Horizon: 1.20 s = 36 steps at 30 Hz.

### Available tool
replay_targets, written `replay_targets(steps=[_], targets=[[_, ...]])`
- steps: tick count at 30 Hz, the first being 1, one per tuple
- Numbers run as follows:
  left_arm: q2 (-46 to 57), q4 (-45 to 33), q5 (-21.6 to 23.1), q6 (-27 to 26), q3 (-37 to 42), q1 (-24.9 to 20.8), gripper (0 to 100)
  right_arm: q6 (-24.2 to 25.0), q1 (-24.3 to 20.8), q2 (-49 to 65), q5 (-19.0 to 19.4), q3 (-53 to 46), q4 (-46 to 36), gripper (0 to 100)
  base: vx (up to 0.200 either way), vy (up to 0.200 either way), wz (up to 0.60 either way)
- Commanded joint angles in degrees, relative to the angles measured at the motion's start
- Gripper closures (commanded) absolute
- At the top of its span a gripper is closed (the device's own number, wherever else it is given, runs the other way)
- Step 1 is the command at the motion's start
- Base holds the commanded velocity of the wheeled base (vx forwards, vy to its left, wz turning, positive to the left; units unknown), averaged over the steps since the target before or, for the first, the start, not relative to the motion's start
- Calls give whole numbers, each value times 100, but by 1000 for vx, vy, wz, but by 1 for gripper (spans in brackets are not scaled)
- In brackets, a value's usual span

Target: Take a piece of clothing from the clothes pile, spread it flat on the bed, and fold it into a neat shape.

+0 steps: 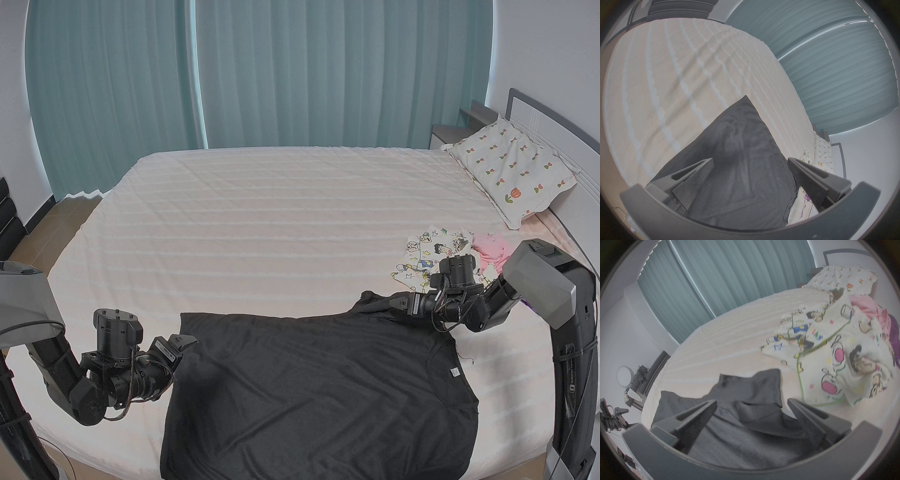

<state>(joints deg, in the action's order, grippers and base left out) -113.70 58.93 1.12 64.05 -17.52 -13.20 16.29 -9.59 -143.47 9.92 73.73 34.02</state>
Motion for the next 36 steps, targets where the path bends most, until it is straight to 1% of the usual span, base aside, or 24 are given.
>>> replay_targets(steps=[1,5,9,11,13,16,19,20,24,26,29,30,31,32,33,34,36], targets=[[-29,5,2,2,-6,2,0,6,-60,-331,-17,124,-80,100,0,0,0],[-47,5,11,2,-6,2,0,15,98,-155,-34,-8,-106,100,0,0,0],[-56,5,11,2,-6,2,0,-3,239,320,-52,-456,-203,100,0,0,0],[-56,5,11,2,-15,2,0,-38,362,706,-17,-869,-572,100,0,0,0],[-56,5,11,2,-15,-7,0,-99,388,794,-17,-1027,-792,100,0,0,0],[-56,13,11,2,-15,2,0,-231,423,803,-34,-1282,-792,100,0,0,0],[-56,13,11,2,-15,2,0,-240,423,733,-43,-1308,-792,100,0,0,0],[-56,13,11,2,-15,2,0,-240,414,724,-43,-1317,-792,0,0,0,0],[-56,13,11,2,-15,2,0,-214,388,742,-26,-1335,-862,0,0,0,0],[-56,5,11,2,-15,2,0,-161,371,873,27,-1291,-774,0,0,0,0],[-56,5,11,2,-15,2,0,112,388,917,203,-895,-748,0,0,0,0],[-56,5,11,2,-15,2,0,112,388,917,203,-895,-748,0,0,0,0],[-56,13,11,2,-15,2,0,621,353,803,194,-412,-792,0,0,0,0],[-56,5,11,2,-15,2,0,841,335,689,194,-175,-836,0,0,0,0],[-56,13,11,2,-6,2,0,999,309,504,177,89,-862,0,0,0,0],[-56,13,11,2,-6,2,0,1026,291,452,177,142,-880,0,0,0,0],[-56,13,11,2,-6,2,0,1166,204,-5,89,537,-977,0,0,0,0]])
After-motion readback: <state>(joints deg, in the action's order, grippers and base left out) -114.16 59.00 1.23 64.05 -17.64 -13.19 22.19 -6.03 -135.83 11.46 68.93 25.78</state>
